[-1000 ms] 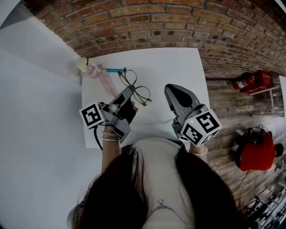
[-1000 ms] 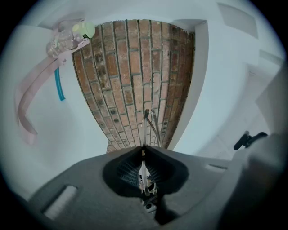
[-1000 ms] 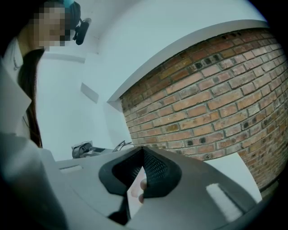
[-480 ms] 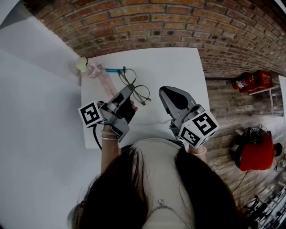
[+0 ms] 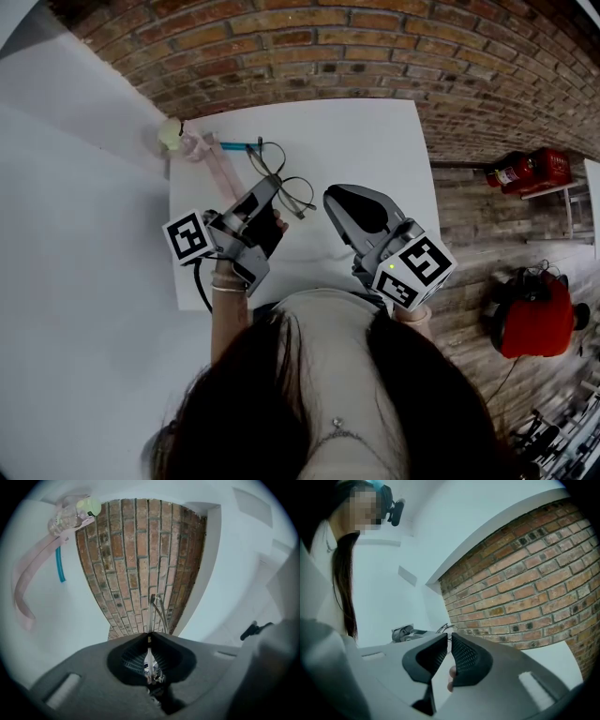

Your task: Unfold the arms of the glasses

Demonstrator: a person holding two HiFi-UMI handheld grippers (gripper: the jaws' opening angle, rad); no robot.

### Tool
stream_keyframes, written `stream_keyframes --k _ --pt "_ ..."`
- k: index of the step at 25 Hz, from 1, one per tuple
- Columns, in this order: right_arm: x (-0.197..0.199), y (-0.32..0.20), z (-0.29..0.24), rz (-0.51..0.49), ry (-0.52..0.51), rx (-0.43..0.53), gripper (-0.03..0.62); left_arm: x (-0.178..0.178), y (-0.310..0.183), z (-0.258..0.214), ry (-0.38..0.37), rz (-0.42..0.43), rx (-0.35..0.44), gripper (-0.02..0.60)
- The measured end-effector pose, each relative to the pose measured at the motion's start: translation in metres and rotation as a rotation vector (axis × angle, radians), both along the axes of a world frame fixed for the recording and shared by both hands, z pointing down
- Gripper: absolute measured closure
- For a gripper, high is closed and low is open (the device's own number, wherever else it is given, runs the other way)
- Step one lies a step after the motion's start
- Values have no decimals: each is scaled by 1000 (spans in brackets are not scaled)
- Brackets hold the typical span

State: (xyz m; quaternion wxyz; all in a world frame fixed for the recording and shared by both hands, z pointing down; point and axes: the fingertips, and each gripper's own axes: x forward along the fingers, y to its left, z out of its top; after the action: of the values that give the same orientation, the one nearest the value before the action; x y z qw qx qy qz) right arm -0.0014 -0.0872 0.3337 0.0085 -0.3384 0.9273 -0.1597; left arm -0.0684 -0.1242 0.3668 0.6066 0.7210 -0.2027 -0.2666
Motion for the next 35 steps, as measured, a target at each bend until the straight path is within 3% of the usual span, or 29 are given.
stream_keyframes --k 19,35 --pt "-23 18 12 -147 29 -6 539 -3 0 1 35 -4 -8 560" --pt "-30 19 20 -158 63 12 545 0 2 -2 80 31 -11 560"
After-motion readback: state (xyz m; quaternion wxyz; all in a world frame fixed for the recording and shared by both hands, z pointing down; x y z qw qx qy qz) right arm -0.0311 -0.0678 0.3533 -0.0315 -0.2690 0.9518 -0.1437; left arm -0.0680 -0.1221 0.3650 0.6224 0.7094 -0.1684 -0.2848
